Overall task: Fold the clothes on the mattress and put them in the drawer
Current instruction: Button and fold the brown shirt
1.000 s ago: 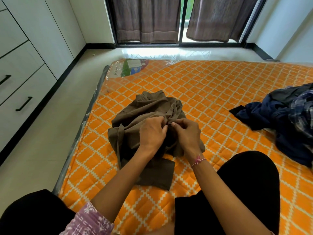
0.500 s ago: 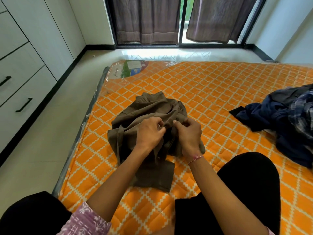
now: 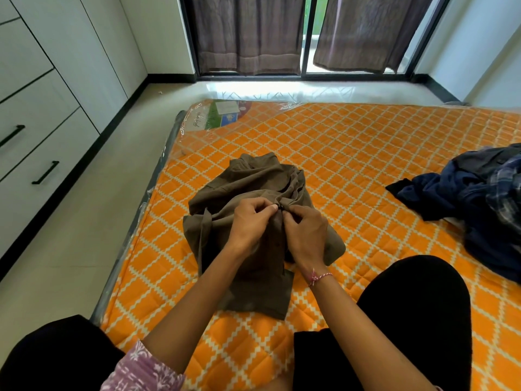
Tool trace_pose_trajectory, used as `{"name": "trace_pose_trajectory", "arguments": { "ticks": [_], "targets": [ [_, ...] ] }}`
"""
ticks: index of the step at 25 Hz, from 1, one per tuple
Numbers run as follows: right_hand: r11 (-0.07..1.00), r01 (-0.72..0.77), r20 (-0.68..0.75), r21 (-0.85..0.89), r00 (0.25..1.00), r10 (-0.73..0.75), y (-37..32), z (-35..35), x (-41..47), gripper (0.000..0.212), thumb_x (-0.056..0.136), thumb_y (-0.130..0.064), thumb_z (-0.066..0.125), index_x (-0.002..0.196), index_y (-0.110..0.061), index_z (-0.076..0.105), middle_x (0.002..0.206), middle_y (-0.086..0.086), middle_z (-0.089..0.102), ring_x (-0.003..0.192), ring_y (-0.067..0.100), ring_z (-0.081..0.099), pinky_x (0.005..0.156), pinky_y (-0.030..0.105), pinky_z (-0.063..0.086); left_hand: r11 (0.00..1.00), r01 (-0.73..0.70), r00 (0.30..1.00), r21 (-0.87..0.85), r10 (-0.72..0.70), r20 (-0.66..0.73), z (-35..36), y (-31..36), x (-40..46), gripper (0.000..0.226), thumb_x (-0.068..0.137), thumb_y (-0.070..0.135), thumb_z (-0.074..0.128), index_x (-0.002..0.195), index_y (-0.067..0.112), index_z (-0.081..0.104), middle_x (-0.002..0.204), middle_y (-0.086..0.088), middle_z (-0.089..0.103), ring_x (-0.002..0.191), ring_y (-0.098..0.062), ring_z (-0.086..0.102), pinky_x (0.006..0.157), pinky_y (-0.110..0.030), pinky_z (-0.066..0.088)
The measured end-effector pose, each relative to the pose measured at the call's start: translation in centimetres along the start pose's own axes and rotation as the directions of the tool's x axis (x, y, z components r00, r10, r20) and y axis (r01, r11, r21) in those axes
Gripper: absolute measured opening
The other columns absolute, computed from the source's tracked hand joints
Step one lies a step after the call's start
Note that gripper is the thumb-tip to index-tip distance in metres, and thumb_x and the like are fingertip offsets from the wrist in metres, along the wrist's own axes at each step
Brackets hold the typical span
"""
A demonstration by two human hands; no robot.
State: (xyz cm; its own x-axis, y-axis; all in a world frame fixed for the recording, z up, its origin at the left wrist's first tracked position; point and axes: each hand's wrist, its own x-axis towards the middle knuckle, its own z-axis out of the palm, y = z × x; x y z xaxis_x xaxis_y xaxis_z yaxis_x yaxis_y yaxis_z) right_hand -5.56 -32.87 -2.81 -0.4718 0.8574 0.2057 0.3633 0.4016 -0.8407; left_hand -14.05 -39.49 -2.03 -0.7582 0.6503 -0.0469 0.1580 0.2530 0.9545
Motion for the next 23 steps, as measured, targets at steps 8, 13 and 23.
{"name": "trace_pose_trajectory", "arguments": {
  "ticks": [8, 13, 23],
  "targets": [
    [0.997, 0.081, -0.024, -0.012, 0.996, -0.082, -0.1, -0.3, 0.1, 0.016, 0.087, -0.009, 0.064, 0.097, -0.006, 0.075, 0.087, 0.009, 0.07, 0.071, 0.011, 0.056, 0.062, 0.009, 0.034, 0.957, -0.134, 0.988, 0.256, 0.149, -0.038, 0.6, 0.4, 0.2, 0.013, 0.088, 0.013, 0.063, 0.081, 0.006, 0.072, 0.076, -0.004, 0.067, 0.074, -0.013, 0.065, 0.075, -0.034, 0.056],
    [0.979, 0.175, 0.027, -0.104, 0.985, -0.173, 0.2, -0.7, 0.3, 0.015, 0.086, -0.009, 0.064, 0.096, -0.007, 0.075, 0.086, 0.011, 0.07, 0.072, 0.02, 0.062, 0.062, 0.014, 0.035, 0.988, -0.042, 0.998, 0.151, 0.048, -0.041, 1.0, 0.1, 0.3, 0.018, 0.088, 0.012, 0.06, 0.075, 0.007, 0.072, 0.072, -0.006, 0.068, 0.073, -0.016, 0.064, 0.077, -0.039, 0.056],
    [0.96, 0.191, 0.061, -0.203, 0.981, -0.183, 0.6, -0.8, 1.2, 0.013, 0.087, -0.009, 0.063, 0.089, -0.005, 0.075, 0.082, 0.013, 0.069, 0.063, 0.012, 0.048, 0.051, 0.011, 0.023, 0.991, 0.006, 1.0, 0.133, -0.004, -0.016, 1.8, 0.9, 1.0, 0.021, 0.092, 0.012, 0.058, 0.072, 0.012, 0.066, 0.068, -0.002, 0.062, 0.064, -0.01, 0.058, 0.067, -0.027, 0.05]
  ]
}}
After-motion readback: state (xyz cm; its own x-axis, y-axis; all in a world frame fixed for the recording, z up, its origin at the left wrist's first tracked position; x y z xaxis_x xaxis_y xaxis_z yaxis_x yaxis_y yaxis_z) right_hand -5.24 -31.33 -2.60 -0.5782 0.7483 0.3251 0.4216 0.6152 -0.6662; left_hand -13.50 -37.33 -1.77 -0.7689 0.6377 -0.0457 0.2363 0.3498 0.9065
